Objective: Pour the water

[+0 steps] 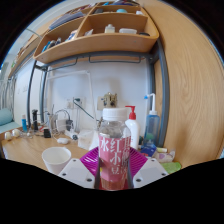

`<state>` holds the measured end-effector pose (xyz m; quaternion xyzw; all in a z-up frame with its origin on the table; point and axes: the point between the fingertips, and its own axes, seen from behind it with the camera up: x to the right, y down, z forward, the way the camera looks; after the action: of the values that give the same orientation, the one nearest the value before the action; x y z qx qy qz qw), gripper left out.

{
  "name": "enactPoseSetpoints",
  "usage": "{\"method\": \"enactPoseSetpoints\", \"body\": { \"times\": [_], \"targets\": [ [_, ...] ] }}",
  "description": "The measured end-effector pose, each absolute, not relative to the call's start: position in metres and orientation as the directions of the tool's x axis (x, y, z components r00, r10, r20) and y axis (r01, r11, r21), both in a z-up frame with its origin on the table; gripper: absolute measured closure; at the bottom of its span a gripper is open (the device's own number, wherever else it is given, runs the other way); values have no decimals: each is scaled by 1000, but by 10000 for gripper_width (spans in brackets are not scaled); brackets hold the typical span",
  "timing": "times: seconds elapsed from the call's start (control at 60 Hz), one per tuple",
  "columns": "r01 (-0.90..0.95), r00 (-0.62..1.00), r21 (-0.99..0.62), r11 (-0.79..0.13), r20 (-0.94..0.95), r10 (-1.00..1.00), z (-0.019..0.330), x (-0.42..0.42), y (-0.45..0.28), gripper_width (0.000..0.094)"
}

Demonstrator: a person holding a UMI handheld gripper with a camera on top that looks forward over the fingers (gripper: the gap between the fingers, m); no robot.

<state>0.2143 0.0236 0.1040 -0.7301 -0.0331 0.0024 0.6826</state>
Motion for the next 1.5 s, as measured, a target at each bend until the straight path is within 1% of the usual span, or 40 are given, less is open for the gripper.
{"method": "enactPoseSetpoints", "body": {
  "times": [0.1,0.117,0.133,0.15,0.167,0.217,0.25,0.267,0.367,0.617,0.833,0.95,1.283,1.5],
  "targets": [
    [76,996,-995,-58,73,52,105,212,23,472],
    [81,995,-995,-61,78,55,104,212,23,427],
    [85,995,-994,-68,81,56,103,211,22,341],
    [85,995,-994,-75,81,55,102,212,21,314],
    [83,995,-993,-81,78,55,101,212,20,248],
    [71,996,-994,-88,65,64,102,208,13,125],
    [61,996,-994,-89,55,67,103,207,9,75],
    [56,996,-994,-89,50,68,104,207,6,68],
    [30,999,-993,-111,25,46,100,208,-21,70],
    [-54,999,-989,-139,-55,4,94,186,-115,78],
    [-41,995,-986,-161,-26,-97,100,177,-171,78],
    [-50,993,-984,-171,-30,-117,101,167,-187,80],
    [-23,991,-990,-137,-5,-136,114,159,-215,80],
    [-41,993,-988,-151,-23,-119,108,147,-226,81]
  ]
}}
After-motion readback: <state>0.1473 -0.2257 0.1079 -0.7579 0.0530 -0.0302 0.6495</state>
